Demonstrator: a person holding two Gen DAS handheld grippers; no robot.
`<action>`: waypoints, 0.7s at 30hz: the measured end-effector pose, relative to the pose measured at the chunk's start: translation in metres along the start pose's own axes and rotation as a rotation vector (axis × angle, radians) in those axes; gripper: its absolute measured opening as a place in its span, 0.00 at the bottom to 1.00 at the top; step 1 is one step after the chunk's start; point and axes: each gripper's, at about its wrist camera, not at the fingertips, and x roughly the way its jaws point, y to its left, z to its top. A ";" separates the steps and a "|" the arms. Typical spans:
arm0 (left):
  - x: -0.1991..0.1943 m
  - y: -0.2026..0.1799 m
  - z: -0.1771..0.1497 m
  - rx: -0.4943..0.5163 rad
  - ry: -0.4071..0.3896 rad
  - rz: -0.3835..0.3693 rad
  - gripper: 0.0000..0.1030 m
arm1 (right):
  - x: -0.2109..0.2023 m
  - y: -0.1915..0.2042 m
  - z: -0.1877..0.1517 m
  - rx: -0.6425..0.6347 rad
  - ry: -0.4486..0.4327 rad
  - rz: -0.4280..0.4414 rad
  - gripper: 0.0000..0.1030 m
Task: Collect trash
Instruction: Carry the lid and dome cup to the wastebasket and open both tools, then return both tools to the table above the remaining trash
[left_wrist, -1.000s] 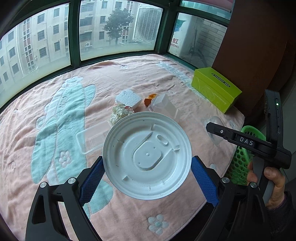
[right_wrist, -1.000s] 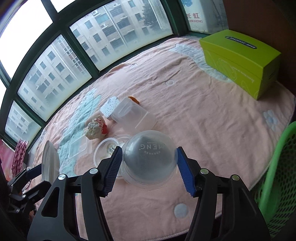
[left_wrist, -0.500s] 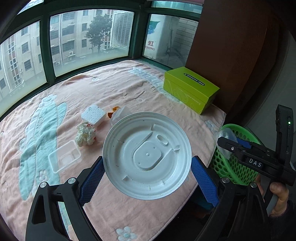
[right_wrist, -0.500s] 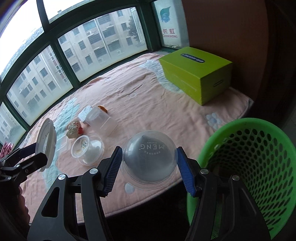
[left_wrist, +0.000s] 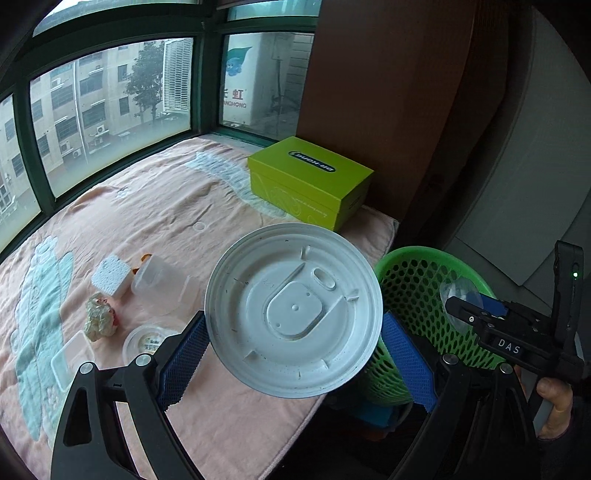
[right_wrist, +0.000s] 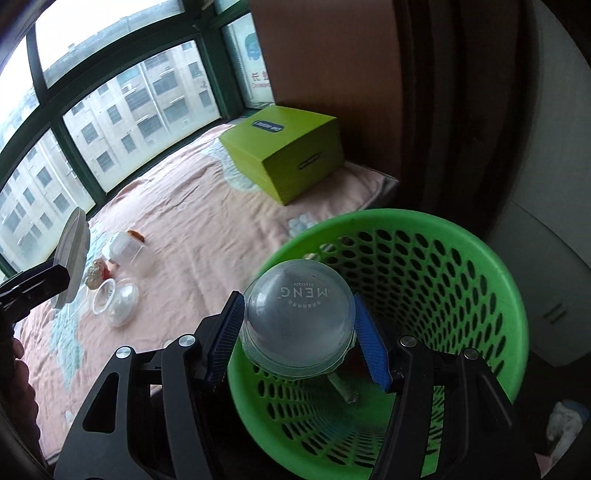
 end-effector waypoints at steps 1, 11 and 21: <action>0.002 -0.005 0.002 0.009 0.001 -0.006 0.87 | -0.002 -0.006 -0.001 0.011 -0.002 -0.007 0.59; 0.022 -0.060 0.017 0.097 0.022 -0.082 0.87 | -0.028 -0.047 -0.002 0.079 -0.053 -0.063 0.69; 0.042 -0.106 0.016 0.162 0.072 -0.140 0.87 | -0.058 -0.069 -0.007 0.112 -0.123 -0.125 0.72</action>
